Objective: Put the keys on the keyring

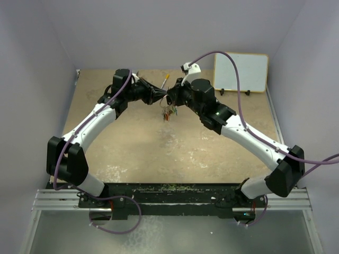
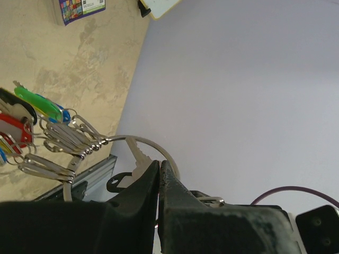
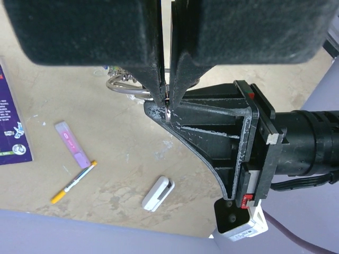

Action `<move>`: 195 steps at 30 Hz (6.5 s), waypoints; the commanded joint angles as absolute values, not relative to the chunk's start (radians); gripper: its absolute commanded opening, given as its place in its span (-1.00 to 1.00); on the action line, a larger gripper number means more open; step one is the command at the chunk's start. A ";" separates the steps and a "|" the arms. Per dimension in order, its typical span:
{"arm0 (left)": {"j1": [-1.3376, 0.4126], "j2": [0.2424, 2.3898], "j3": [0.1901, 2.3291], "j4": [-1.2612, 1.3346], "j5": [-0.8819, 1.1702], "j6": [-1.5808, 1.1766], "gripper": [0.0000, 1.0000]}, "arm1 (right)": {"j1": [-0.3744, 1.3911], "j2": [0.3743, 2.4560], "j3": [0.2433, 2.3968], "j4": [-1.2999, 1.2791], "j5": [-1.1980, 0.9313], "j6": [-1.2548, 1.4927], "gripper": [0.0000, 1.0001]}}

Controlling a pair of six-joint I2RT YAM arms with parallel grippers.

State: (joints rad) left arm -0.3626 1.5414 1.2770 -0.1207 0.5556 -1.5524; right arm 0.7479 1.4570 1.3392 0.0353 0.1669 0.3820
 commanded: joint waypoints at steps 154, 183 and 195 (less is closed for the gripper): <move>-0.166 1.528 1.191 -0.060 0.378 -1.345 -0.92 | 0.746 1.391 1.318 0.272 -0.810 0.631 -1.00; -0.146 1.504 1.192 -0.059 0.434 -1.374 -0.92 | 0.742 1.510 1.373 0.555 -0.947 0.843 -1.00; -0.147 1.499 1.194 -0.077 0.436 -1.365 -0.92 | 0.736 1.439 1.429 -0.201 -0.364 0.523 -1.00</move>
State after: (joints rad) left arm -0.1524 1.5375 1.1809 -0.0948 0.4236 -1.3682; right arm 0.7444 1.4849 1.3479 0.1497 -0.7044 0.6613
